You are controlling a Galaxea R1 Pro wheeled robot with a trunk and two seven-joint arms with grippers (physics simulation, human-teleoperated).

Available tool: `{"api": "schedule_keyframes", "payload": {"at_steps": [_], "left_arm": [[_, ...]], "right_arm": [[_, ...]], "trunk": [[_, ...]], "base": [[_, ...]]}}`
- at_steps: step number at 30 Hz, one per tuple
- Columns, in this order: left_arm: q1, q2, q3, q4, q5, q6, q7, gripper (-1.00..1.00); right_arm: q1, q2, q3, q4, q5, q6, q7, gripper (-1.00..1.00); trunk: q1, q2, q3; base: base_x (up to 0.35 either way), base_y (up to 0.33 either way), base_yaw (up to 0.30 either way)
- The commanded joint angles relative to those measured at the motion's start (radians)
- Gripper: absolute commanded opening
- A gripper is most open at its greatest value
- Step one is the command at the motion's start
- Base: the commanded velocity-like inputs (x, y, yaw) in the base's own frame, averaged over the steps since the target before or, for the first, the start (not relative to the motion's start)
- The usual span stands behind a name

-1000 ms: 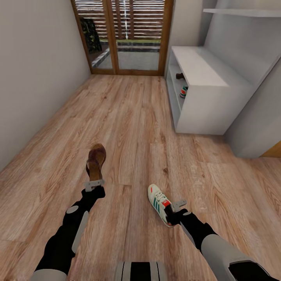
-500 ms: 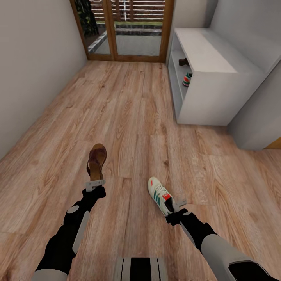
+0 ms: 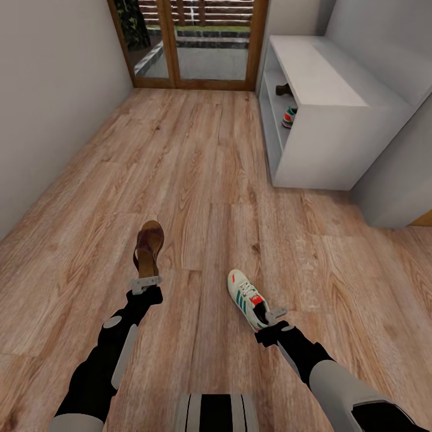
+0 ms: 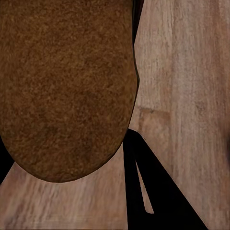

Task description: Pick up the two gym shoes and the two sandals from the corridor floor and place them onto the hallstand (shoe rack) in the corridor, making sure they are on the rack and not on the floor. Arrange them so the two gym shoes are next to each other and the two sandals are next to each other.

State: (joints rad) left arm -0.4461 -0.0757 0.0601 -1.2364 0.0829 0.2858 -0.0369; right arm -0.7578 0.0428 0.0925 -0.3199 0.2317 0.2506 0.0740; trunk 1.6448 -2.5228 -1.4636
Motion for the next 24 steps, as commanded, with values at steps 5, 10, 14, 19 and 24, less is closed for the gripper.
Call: {"api": "schedule_keyframes", "payload": {"at_steps": [5, 10, 14, 19, 24], "left_arm": [[0.0, -0.001, 0.003, -0.002, 0.006, 0.007, -0.004, -1.0], [0.0, -0.001, 0.002, -0.002, 0.006, 0.006, -0.004, -1.0], [0.0, -0.001, 0.001, 0.0, 0.006, 0.006, -0.004, -1.0], [0.0, -0.001, 0.001, 0.0, 0.005, 0.005, -0.004, -1.0], [0.0, -0.001, 0.001, 0.0, 0.005, 0.005, -0.004, -1.0]], "right_arm": [[0.0, -0.001, 0.001, -0.003, 0.011, 0.006, 0.004, 1.0], [0.0, -0.001, 0.001, -0.003, 0.011, 0.007, 0.004, 1.0], [0.0, -0.001, 0.001, -0.003, 0.011, 0.006, 0.005, 1.0], [0.0, -0.001, 0.001, -0.003, 0.011, 0.007, 0.005, 1.0], [0.0, -0.001, 0.001, -0.003, 0.011, 0.006, 0.005, 1.0]], "trunk": [[0.0, 0.0, -0.001], [0.0, 0.0, -0.001], [0.0, 0.0, -0.001], [0.0, 0.0, -0.001], [0.0, 0.0, -0.001]], "base": [[0.0, 0.0, 0.0], [0.0, 0.0, 0.0], [0.003, 0.0, 0.0], [0.077, 0.0, 0.0], [0.016, 0.0, 0.0]]}}
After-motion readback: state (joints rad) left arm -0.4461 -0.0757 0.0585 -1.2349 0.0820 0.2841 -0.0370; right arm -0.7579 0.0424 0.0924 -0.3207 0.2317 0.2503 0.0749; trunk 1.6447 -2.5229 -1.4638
